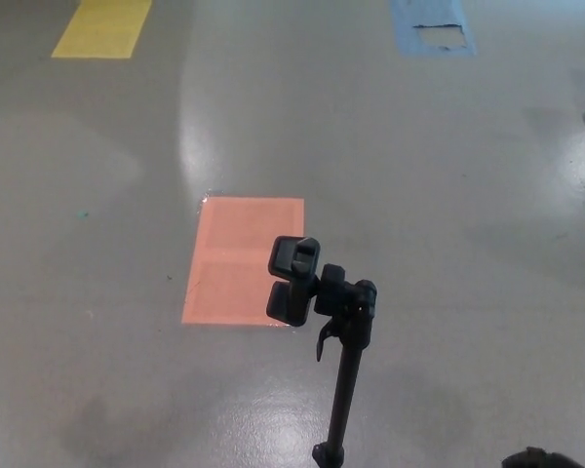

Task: The robot uses its left hand to grab the top of a phone stand kept on the floor and tilt it upwards to adjust its angle

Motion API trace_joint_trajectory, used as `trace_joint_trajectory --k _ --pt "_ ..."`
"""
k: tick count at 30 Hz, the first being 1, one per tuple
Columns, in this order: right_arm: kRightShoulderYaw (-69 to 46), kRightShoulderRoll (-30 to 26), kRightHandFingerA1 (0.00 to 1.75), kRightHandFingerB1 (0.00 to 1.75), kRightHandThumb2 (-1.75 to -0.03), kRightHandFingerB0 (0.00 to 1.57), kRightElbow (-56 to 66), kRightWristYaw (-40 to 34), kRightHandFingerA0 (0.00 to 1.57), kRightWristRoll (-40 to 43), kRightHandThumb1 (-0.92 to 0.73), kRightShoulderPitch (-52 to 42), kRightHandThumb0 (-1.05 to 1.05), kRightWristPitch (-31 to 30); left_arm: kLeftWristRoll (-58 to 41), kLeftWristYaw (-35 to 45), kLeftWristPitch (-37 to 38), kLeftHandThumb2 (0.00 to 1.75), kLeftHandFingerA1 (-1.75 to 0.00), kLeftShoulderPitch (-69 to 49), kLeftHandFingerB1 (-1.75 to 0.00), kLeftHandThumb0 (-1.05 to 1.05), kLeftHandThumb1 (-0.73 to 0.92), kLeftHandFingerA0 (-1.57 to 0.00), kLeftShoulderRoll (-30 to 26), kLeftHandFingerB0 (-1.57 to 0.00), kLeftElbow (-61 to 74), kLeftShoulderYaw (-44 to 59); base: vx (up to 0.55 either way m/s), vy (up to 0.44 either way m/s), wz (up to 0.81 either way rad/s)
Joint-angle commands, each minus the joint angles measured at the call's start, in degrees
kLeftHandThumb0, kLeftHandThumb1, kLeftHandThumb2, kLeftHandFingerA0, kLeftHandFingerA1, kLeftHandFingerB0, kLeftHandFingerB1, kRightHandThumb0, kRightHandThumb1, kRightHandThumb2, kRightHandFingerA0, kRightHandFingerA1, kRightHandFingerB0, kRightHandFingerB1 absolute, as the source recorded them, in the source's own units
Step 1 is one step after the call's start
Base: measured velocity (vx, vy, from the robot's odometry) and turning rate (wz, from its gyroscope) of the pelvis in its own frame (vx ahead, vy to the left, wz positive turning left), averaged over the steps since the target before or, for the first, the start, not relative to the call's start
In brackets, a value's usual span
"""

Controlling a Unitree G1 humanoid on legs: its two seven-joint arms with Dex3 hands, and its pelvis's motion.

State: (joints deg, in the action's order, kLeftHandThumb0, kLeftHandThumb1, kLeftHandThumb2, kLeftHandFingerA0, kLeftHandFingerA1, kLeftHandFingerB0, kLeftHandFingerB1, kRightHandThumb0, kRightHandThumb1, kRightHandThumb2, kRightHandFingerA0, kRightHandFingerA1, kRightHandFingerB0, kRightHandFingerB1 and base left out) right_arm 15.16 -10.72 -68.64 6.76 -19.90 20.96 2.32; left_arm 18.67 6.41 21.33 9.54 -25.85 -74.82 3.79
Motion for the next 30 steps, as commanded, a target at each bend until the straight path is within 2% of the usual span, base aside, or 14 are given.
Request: trace_joint_trajectory --k 1,3,4,5,18,19,21,22,23,24,25,28,29,30 --pt "2.5 2.7 0.49 0.47 -1.11 0.01 -0.1 -0.7 0.02 -1.4 -0.66 -6.5 -0.27 1.4 -2.2 0.9 2.7 1.00 -0.42 -9.0 -0.25 -0.81 0.70 -0.14 -3.6 -0.05 -0.2 0.3 0.00 0.000 0.00" --pt "2.9 2.6 0.49 0.47 -1.11 0.01 -0.1 -0.7 0.02 -1.5 -0.66 -6.7 -0.27 1.1 -2.2 1.1 2.4 1.00 -0.42 -9.7 -0.25 -0.81 0.70 -0.14 -3.6 -0.05 0.1 0.0 0.00 0.000 0.00" --pt "2.6 2.7 0.36 0.32 -0.74 0.14 -0.2 -0.6 0.15 -1.0 -0.74 -6.2 -0.49 0.5 -1.9 0.2 1.7 1.04 -0.44 -9.3 -0.25 -0.81 0.68 -0.11 -3.4 0.00 0.3 -0.5 0.00 0.000 0.00" --pt "2.5 2.7 0.49 0.47 -1.10 0.01 -0.3 -0.6 0.02 -0.9 -0.64 -5.6 -0.27 0.2 -1.8 0.1 1.3 1.04 -0.40 -8.9 -0.26 -0.77 0.65 -0.04 -3.3 -0.03 0.3 -0.7 0.00 0.000 0.00" --pt "1.9 2.0 0.48 0.47 -1.11 0.00 -1.1 0.2 0.01 -0.3 -0.66 -3.6 -0.27 -0.2 -1.8 0.2 -0.4 0.99 -0.42 -6.2 -0.29 -0.79 0.68 -0.12 -2.7 -0.05 -0.1 -2.7 0.00 0.000 0.00" --pt "1.9 1.9 0.35 0.32 -0.73 0.13 -1.1 0.2 0.14 -0.2 -0.74 -3.5 -0.48 -0.1 -1.8 0.1 -0.5 1.00 -0.43 -6.1 -0.28 -0.78 0.69 -0.13 -2.7 -0.04 -0.1 -2.8 0.00 0.000 0.00" --pt "1.8 1.8 0.35 0.32 -0.73 0.13 -1.1 0.3 0.14 -0.2 -0.74 -3.3 -0.48 0.0 -1.9 0.0 -0.6 1.00 -0.43 -5.9 -0.28 -0.78 0.69 -0.13 -2.6 -0.04 0.0 -3.1 0.00 0.000 0.00" --pt "2.0 1.7 0.36 0.32 -0.73 0.13 -1.0 0.1 0.14 -0.4 -0.74 -3.7 -0.49 0.1 -1.7 -0.2 -0.5 0.67 -0.29 -6.1 -0.21 -0.75 0.85 -0.22 -2.6 -0.09 0.0 -3.5 0.00 0.000 0.00" --pt "2.0 1.6 0.36 0.32 -0.73 0.13 -1.0 0.1 0.14 -0.5 -0.74 -3.8 -0.49 0.1 -1.7 -0.3 -0.4 0.67 -0.29 -6.2 -0.21 -0.75 0.85 -0.22 -2.6 -0.09 0.0 -3.6 0.00 0.000 0.00" --pt "2.3 1.7 0.35 0.32 -0.73 0.13 -0.9 -0.2 0.14 -0.7 -0.74 -4.8 -0.48 0.4 -1.5 -0.6 -0.1 0.99 -0.43 -7.1 -0.29 -0.78 0.69 -0.14 -2.8 -0.05 0.1 -4.0 0.00 0.000 0.00" --pt "2.7 1.9 0.49 0.47 -1.11 0.00 -0.7 -0.3 0.01 -0.8 -0.66 -7.0 -0.27 1.3 -1.3 -0.8 0.5 0.67 -0.30 -9.2 -0.22 -0.75 0.84 -0.22 -3.1 -0.09 0.2 -4.4 0.00 0.000 0.00" --pt "3.1 2.0 0.49 0.47 -1.11 0.00 -0.3 -0.6 0.01 -1.0 -0.66 -8.5 -0.27 1.8 -1.0 -1.1 0.6 0.65 -0.29 -10.3 -0.25 -0.74 0.85 -0.22 -3.4 -0.08 0.3 -5.0 0.00 0.000 0.00" --pt "3.1 1.8 0.49 0.47 -1.11 0.00 -0.2 -0.6 0.01 -1.0 -0.66 -8.5 -0.27 1.7 -1.0 -1.4 0.5 1.06 -0.47 -10.0 -0.49 -0.36 0.48 0.00 -3.2 0.00 0.3 -5.2 0.00 0.000 0.00" --pt "2.8 1.5 0.49 0.46 -1.11 0.00 -0.1 -0.5 0.01 -0.8 -0.67 -7.9 -0.27 1.4 -1.2 -1.8 0.2 1.06 -0.48 -9.0 -0.49 -0.37 0.48 0.00 -2.8 0.00 0.5 -5.3 0.00 0.000 0.00"
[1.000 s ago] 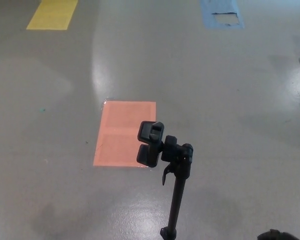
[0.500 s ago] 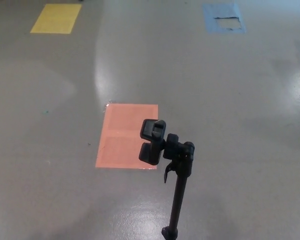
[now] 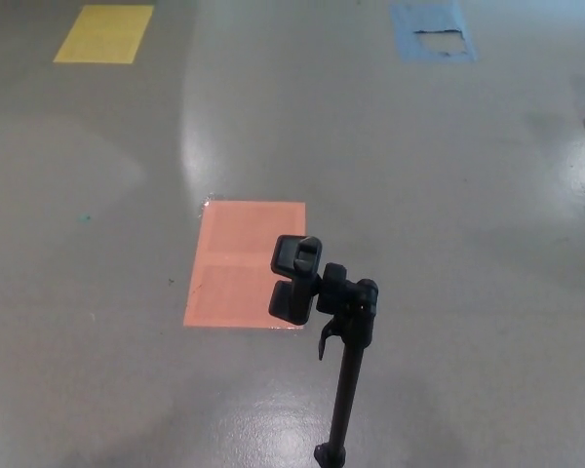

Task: The robot uses its left hand to grab the top of a phone stand kept on the floor and tilt it upwards to adjust its angle

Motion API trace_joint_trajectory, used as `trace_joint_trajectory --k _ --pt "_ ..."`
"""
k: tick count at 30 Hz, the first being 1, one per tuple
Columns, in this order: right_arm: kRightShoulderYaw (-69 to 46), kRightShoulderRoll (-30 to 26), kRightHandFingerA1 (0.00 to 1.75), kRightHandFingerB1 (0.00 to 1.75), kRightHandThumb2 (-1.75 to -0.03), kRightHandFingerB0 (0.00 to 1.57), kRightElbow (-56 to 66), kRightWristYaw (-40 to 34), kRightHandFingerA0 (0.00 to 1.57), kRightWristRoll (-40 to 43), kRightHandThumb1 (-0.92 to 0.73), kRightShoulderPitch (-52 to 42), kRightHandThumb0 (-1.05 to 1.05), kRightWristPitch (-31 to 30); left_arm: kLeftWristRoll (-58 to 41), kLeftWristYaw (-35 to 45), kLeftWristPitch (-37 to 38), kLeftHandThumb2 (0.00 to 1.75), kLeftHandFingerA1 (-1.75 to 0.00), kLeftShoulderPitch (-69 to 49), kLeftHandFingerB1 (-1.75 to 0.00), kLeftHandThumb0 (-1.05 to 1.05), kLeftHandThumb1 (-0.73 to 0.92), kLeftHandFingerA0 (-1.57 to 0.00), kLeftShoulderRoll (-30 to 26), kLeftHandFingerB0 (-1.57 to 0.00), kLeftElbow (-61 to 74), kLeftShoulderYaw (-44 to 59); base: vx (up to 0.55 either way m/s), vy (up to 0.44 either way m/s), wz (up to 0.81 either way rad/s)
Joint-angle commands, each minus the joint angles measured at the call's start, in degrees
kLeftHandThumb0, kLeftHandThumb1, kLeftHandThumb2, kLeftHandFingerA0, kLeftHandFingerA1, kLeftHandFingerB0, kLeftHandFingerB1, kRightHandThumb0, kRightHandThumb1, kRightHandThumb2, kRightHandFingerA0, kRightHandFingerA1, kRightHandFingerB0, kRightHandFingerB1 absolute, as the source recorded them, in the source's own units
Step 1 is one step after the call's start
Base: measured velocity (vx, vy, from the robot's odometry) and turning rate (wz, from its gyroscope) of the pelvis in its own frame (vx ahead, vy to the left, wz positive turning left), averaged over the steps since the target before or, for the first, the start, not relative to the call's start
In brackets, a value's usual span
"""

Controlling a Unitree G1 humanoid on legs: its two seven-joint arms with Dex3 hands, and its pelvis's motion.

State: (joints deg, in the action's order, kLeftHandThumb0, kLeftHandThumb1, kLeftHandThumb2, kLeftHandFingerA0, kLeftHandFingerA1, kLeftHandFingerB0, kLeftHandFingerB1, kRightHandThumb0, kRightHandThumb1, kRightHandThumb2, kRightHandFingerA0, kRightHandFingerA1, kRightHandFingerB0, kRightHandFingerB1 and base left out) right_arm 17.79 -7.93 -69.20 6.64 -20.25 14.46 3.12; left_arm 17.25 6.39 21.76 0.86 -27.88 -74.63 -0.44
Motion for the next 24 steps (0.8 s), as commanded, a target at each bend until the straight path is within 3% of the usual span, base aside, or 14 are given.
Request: trace_joint_trajectory --k 1,2,4,5,6,7,9,10,11,12,18,19,24 --pt "0.1 -1.4 0.49 0.46 -1.11 0.00 0.5 -0.3 0.01 -0.4 -0.67 -1.3 -0.27 0.5 0.2 -1.9 -0.2 1.06 -0.48 0.0 -0.49 -0.37 0.48 0.00 -0.7 0.00 0.4 -1.2 0.00 0.000 0.00" --pt "-0.3 -1.5 0.35 0.32 -0.73 0.14 0.6 -0.2 0.15 0.0 -0.75 -1.2 -0.47 0.3 -0.2 -1.5 -0.3 0.99 -0.44 0.4 -0.31 -0.81 0.66 -0.10 -0.5 -0.05 0.4 -1.0 0.00 0.000 0.00" --pt "-1.0 -2.0 0.35 0.32 -0.73 0.13 0.9 0.1 0.14 0.7 -0.75 -1.0 -0.47 0.1 -0.5 -1.0 -0.7 1.00 -0.44 1.5 -0.32 -0.81 0.66 -0.10 -0.2 -0.04 0.4 -1.0 0.00 0.000 0.00" --pt "-1.3 -2.4 0.49 0.47 -1.11 0.00 1.1 0.3 0.01 0.8 -0.66 -0.7 -0.27 0.0 -0.2 -1.2 -1.1 1.00 -0.45 2.4 -0.32 -0.78 0.67 -0.14 0.1 -0.04 0.4 -1.4 0.00 0.000 0.00" --pt "-1.5 -2.7 0.49 0.47 -1.11 0.00 1.2 0.4 0.01 0.9 -0.66 -0.5 -0.27 -0.1 0.1 -1.3 -1.3 1.00 -0.45 3.1 -0.32 -0.78 0.67 -0.14 0.3 -0.04 0.3 -1.7 0.00 0.000 0.00" --pt "-1.8 -3.1 0.49 0.47 -1.11 0.00 1.3 0.7 0.01 1.1 -0.66 -0.1 -0.27 -0.3 0.9 -1.9 -1.8 0.68 -0.33 4.0 -0.22 -0.76 0.84 -0.25 0.4 -0.11 0.4 -2.6 0.00 0.000 0.00" --pt "-2.2 -3.7 0.49 0.47 -1.11 0.00 1.5 0.9 0.01 1.2 -0.66 -0.1 -0.27 -0.4 1.2 -2.2 -1.9 0.67 -0.33 4.8 -0.22 -0.75 0.84 -0.27 0.7 -0.11 0.3 -3.3 0.00 0.000 0.00" --pt "-2.3 -4.0 0.36 0.32 -0.73 0.13 1.7 0.8 0.14 1.2 -0.73 0.0 -0.48 -0.4 1.2 -2.4 -1.7 0.67 -0.33 5.1 -0.22 -0.75 0.85 -0.29 0.9 -0.12 0.3 -3.6 0.00 0.000 0.00" --pt "-2.3 -4.1 0.36 0.32 -0.73 0.13 1.7 0.7 0.14 1.1 -0.73 0.0 -0.48 -0.4 1.2 -2.4 -1.6 0.67 -0.33 5.2 -0.22 -0.75 0.85 -0.29 0.9 -0.12 0.3 -3.8 0.00 0.000 0.00" --pt "-2.2 -4.2 0.49 0.47 -1.11 0.00 1.8 0.7 0.01 0.9 -0.67 0.0 -0.26 -0.3 1.3 -2.5 -1.5 0.68 -0.32 5.3 -0.23 -0.75 0.85 -0.26 0.9 -0.12 0.3 -4.1 0.00 0.000 0.00" --pt "-2.6 -4.8 0.49 0.47 -1.11 0.01 2.1 0.8 0.01 1.0 -0.66 0.0 -0.26 -0.2 0.4 -1.5 -1.3 0.67 -0.31 5.9 -0.22 -0.72 0.85 -0.26 0.9 -0.12 0.5 -4.5 0.00 0.000 0.00" --pt "-2.7 -4.9 0.35 0.32 -0.73 0.13 2.1 0.9 0.14 0.9 -0.74 0.5 -0.48 -0.4 0.3 -1.3 -1.4 0.68 -0.31 6.5 -0.22 -0.73 0.85 -0.25 0.9 -0.12 0.5 -4.6 0.00 0.000 0.00" --pt "-3.1 -5.7 0.36 0.33 -0.74 0.13 2.3 1.0 0.14 0.9 -0.74 1.6 -0.49 -0.9 0.7 -1.7 -2.1 0.67 -0.32 8.5 -0.23 -0.75 0.84 -0.29 1.4 -0.12 0.2 -5.2 0.00 0.000 0.00"
